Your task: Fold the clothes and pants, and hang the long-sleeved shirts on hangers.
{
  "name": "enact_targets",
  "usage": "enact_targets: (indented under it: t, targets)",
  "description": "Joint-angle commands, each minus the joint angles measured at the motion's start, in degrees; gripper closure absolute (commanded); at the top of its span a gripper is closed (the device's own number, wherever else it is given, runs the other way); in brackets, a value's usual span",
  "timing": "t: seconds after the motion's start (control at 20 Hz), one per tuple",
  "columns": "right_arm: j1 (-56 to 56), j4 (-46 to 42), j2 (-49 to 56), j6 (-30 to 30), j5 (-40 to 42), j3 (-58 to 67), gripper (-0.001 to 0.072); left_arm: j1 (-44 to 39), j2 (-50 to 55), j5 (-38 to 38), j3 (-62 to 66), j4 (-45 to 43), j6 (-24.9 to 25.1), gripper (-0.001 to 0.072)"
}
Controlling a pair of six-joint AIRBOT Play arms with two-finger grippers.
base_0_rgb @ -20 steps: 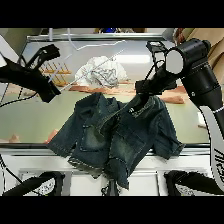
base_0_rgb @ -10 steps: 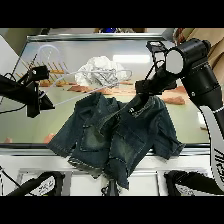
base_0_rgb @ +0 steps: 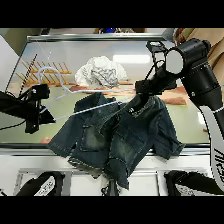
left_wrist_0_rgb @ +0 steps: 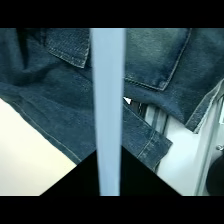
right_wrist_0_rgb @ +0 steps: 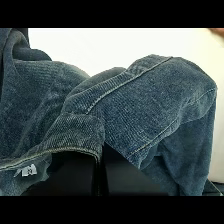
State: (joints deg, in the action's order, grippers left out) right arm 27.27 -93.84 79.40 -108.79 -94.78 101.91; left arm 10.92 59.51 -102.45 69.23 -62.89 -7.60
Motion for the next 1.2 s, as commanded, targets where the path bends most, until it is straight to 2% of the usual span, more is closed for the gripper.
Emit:
enact_targets:
  t: [0.0, 0.1, 0.25, 0.5, 0.75, 1.15]
  targets:
    - [0.0, 0.0, 0.0, 0.0, 0.0, 0.0, 0.0678, -2.2, -1.9, 0.1, -4.3, -0.1, 0.6, 0.0688]
    - [0.0, 0.0, 0.0, 0.0, 0.0, 0.0, 0.0678, -4.7, -0.7, 0.5, -5.7, 0.0, 0.3, 0.0688]
    - [0.0, 0.0, 0.0, 0.0, -0.7, 0.0, 0.0678, -7.3, 1.8, 4.7, -5.8, 0.1, -3.6, 0.0688]
    - [0.0, 0.0, 0.0, 1.7, -2.9, 0.0, 0.0678, -8.2, 5.3, 9.4, -5.8, 0.1, -5.5, 0.0688]
    - [0.0, 0.2, -1.5, 6.8, -3.1, 0.1, 0.0678, -9.5, 7.3, 11.8, -5.8, 1.6, -5.5, 0.0688]
    - [0.0, 0.2, -3.7, 6.9, -2.7, 0.2, 0.0677, -18.3, 10.4, 17.6, -5.8, 2.7, -5.5, 0.0689]
